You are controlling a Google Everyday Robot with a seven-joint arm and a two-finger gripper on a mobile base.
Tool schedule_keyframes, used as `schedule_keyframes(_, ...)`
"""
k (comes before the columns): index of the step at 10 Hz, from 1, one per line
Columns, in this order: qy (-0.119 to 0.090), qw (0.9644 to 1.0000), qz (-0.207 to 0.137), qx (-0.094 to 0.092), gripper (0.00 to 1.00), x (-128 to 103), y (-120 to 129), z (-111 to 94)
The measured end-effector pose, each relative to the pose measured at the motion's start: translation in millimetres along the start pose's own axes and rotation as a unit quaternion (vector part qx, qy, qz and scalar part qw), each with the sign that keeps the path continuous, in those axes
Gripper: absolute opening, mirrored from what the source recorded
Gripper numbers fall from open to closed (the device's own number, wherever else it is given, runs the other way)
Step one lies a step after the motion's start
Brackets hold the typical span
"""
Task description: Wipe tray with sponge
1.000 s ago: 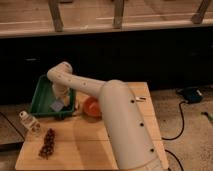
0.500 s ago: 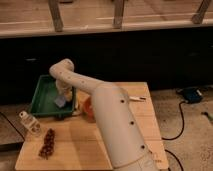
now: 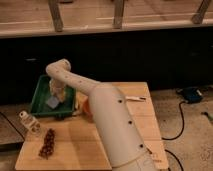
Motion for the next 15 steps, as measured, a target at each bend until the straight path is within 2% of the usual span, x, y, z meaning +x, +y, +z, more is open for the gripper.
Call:
schedule_keyframes(2, -0.015, 0.9999, -0.005, 0.004, 0.00, -6.9, 8.7, -4.7)
schedule_keyframes(15, -0.017, 0.9998, -0.006, 0.005, 0.00, -8.1, 7.6, -5.0)
